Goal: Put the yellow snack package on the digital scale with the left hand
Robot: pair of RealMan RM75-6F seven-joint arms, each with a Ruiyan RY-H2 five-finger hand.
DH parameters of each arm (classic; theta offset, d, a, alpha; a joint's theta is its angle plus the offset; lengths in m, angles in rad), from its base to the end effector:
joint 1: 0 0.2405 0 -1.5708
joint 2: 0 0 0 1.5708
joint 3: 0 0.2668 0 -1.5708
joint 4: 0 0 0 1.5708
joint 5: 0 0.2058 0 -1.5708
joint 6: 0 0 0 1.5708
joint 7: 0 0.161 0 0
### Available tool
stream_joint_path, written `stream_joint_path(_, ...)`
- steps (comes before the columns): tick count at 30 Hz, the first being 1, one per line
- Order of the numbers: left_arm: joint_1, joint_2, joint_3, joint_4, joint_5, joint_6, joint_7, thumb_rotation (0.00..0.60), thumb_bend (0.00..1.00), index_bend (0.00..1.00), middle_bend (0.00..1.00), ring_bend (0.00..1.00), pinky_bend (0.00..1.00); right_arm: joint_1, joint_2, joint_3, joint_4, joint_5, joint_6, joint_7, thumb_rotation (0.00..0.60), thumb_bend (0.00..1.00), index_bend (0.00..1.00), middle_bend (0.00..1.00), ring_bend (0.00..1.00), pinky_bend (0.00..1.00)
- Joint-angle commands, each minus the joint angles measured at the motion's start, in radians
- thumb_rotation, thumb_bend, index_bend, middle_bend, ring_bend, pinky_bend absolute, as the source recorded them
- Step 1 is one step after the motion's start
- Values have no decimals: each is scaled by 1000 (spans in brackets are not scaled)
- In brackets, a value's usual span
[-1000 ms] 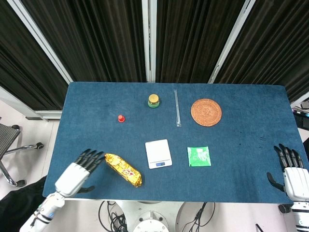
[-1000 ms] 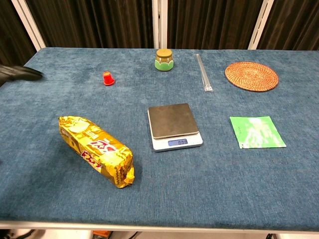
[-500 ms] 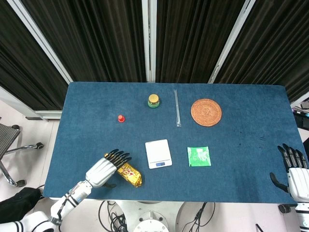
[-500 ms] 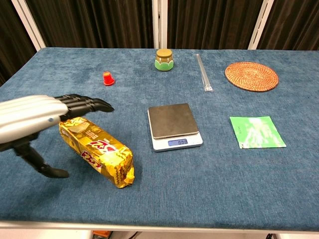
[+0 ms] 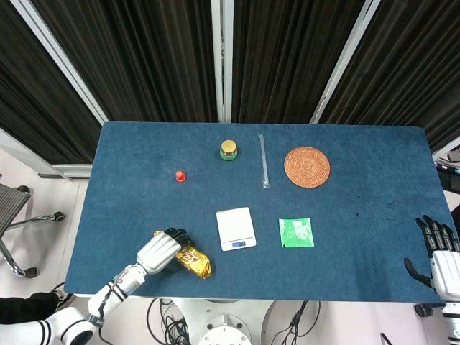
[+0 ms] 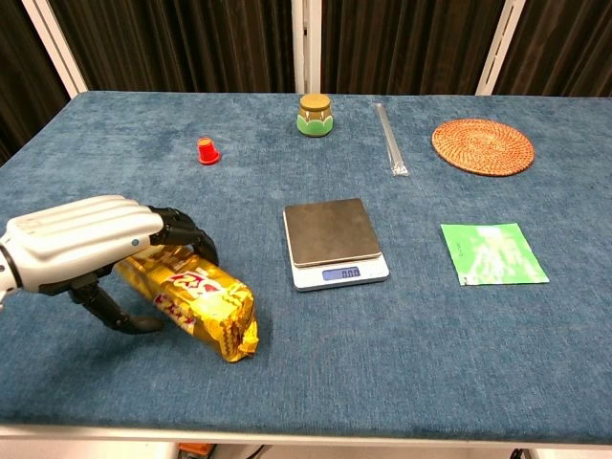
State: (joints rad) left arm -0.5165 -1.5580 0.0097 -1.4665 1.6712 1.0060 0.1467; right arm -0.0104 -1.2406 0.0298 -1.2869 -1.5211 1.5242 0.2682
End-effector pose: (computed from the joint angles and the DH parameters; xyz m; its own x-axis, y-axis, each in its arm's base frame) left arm -0.1845 0.2571 -0.0490 0.5131 0.3066 0.8017 0.7422 -0.6276 -0.2350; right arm -0.3820 -0.1626 0.1619 0.3370 -0.0054 0.9415 -0.9390 0.0704 0.3365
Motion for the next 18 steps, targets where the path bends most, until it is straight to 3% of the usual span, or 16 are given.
stream_joint_path(1,-5,-37,12,56,21,34,-33,600,216,484,465,336,447,-1,-1,1,2,2,0,3,600,226,0,0,0,0)
stream_joint_path(6,-4,-62,13,86,47,95,-44,600,233,562,539,414,529,-7,2,4,8,8,6,15,600,226,0,0,0,0)
stream_joint_path(10,-24,-46,-13,46,48,117,-49,600,236,577,556,432,541,-10,3,5,13,11,7,23,600,227,0,0,0,0)
stream_joint_path(18,-144,-37,-128,-62,-61,-23,-22,600,236,579,557,437,542,-14,-1,4,14,2,18,28,600,228,0,0,0,0)
